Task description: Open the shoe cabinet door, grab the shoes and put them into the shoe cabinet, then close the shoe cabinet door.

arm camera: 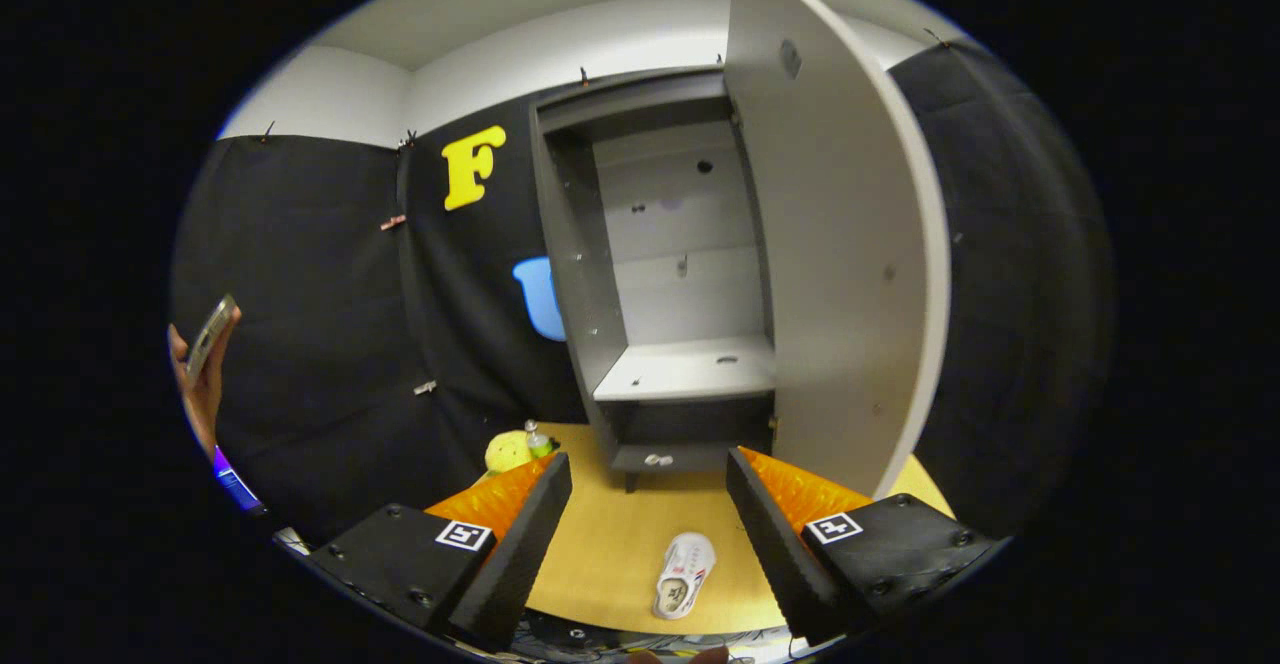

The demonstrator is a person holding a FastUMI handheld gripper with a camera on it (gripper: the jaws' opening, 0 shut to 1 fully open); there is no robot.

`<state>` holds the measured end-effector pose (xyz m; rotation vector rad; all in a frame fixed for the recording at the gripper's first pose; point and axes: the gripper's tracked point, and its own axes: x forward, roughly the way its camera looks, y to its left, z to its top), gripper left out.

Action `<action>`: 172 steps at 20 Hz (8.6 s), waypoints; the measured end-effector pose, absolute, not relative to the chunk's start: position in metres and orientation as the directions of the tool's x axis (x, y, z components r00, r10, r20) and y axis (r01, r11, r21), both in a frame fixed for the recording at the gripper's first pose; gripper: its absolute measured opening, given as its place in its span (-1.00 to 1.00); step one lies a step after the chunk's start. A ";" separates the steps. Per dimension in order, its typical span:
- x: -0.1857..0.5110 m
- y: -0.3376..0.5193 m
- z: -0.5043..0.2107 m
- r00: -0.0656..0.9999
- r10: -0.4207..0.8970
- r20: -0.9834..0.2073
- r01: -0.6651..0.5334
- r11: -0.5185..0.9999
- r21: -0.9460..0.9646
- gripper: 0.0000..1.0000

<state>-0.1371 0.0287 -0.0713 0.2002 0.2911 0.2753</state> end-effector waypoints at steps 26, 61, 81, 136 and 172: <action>-0.052 0.098 -0.504 0.773 0.090 -0.628 -0.036 0.995 0.098 0.31; 0.089 0.069 -0.135 0.919 0.151 -0.364 -0.107 0.985 0.138 -0.90; 0.360 0.103 -0.136 0.930 0.091 -0.356 -0.139 0.984 -0.112 -0.91; -0.108 -0.058 0.094 0.960 -0.167 0.227 0.168 0.986 0.014 0.94; -0.042 -0.007 -0.037 0.983 0.048 -0.178 -0.008 0.976 0.219 0.94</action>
